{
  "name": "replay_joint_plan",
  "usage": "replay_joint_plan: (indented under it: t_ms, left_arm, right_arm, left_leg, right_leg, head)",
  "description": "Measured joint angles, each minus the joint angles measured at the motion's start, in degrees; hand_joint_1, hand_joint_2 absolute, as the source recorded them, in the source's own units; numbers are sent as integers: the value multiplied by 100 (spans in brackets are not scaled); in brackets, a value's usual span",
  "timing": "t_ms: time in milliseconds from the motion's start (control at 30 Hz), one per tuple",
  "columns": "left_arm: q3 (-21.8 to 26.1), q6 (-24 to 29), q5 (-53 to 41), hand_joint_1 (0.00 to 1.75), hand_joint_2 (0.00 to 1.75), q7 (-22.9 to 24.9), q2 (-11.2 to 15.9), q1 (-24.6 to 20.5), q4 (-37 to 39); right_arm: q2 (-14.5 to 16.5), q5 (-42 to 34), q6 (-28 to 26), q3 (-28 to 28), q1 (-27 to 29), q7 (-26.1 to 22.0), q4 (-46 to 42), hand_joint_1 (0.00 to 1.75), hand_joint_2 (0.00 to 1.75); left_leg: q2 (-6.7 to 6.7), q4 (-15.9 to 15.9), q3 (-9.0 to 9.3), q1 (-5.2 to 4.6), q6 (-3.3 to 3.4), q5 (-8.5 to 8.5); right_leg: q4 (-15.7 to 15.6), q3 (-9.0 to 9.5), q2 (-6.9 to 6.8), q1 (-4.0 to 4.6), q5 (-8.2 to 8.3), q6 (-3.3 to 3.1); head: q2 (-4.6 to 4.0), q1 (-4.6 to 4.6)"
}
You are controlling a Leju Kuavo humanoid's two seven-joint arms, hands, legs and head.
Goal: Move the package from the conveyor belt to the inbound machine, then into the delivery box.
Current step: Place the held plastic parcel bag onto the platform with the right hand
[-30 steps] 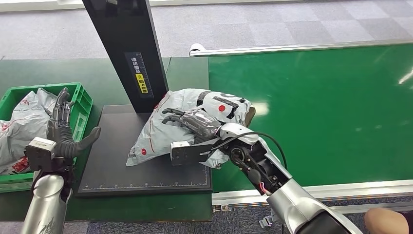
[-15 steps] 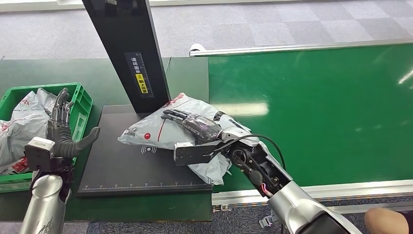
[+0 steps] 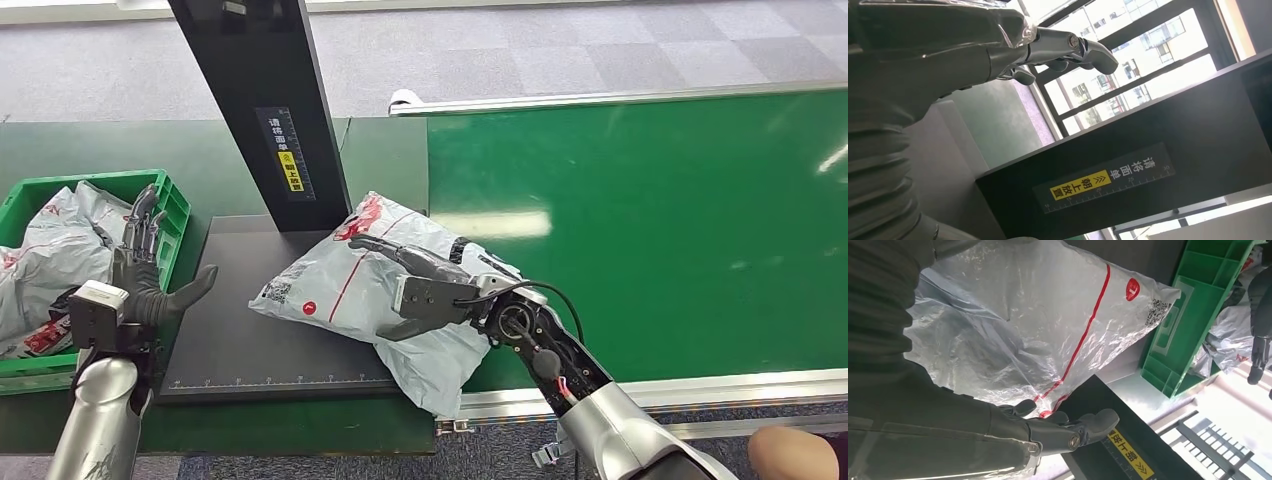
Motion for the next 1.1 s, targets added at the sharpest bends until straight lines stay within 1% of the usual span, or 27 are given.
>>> replay_joint_plan:
  t_ms: [133, 300, 400, 500, 600, 667, 733, 833, 900, 1100]
  left_arm:
    - [-16, -11, -4, 0, 175, 0, 0, -7, 11]
    - [-130, -74, -60, 0, 175, 19, -1, -113, 95]
    - [-254, -137, -156, 0, 175, 26, 3, -167, 151]
    - [-452, -359, -263, 0, 175, 27, 13, -183, 166]
    - [-753, -725, -452, 0, 175, 71, 42, -181, 150]
    - [-1037, -842, -733, 0, 175, 141, 77, -182, 142]
    - [-1366, -724, -1160, 0, 175, 219, 116, -185, 146]
    - [-1853, -255, -1874, 0, 175, 376, 213, -225, 186]
    - [-2138, -35, -2188, 0, 175, 487, 315, -287, 242]
    - [-2723, 44, -2638, 0, 175, 668, 549, -401, 398]
  right_arm:
    - [-3, -210, 73, -60, 16, 15, 0, 0, 175]
    - [-1, -919, 225, -283, 12, 92, 26, 0, 175]
    - [-21, -1308, 270, -485, 27, 6, 43, 0, 175]
    - [-87, -1548, 272, -706, 87, -128, 33, 0, 175]
    - [-189, -1712, 285, -922, 234, -230, -50, 0, 175]
    - [-256, -1819, 308, -1072, 364, -285, -149, 0, 175]
    - [-310, -1910, 332, -1236, 513, -339, -270, 0, 175]
    - [-363, -1998, 364, -1503, 770, -407, -466, 0, 175]
    - [-384, -2045, 370, -1686, 932, -439, -591, 0, 175]
    - [-432, -2102, 355, -2096, 1276, -471, -917, 0, 175]
  left_leg:
    - [0, 0, 0, 0, 0, 0]
    - [-1, 0, -1, -1, 0, 0]
    - [-1, 1, 0, -1, 0, 0]
    - [-1, 2, 0, -2, 0, 0]
    - [-3, 2, -1, -2, 0, 0]
    - [-4, 2, -1, -2, 0, -1]
    - [-5, 2, -1, -2, 0, -1]
    - [-4, 2, -1, -2, 0, -2]
    - [-4, 2, -1, -2, 0, -2]
    - [-3, 2, 0, -1, 0, -1]
  right_leg:
    - [0, -1, 0, 0, 0, 0]
    - [0, 1, -1, -1, 0, 0]
    - [0, 0, -1, -1, 0, 1]
    - [0, 0, -2, -1, 0, 1]
    - [-1, 0, -2, -2, 0, 1]
    - [-1, 0, -3, -2, 0, 1]
    - [-2, 0, -3, -2, 0, 1]
    - [-2, 0, -2, -2, 0, 1]
    - [-2, 0, -2, -2, 0, 1]
    - [-2, 0, -2, -1, 0, 1]
  head:
    - [0, 1]
    - [0, 1]
    - [0, 1]
    - [0, 1]
    - [0, 1]
    - [0, 1]
    - [0, 1]
    - [0, 1]
    - [0, 0]
    - [0, 0]
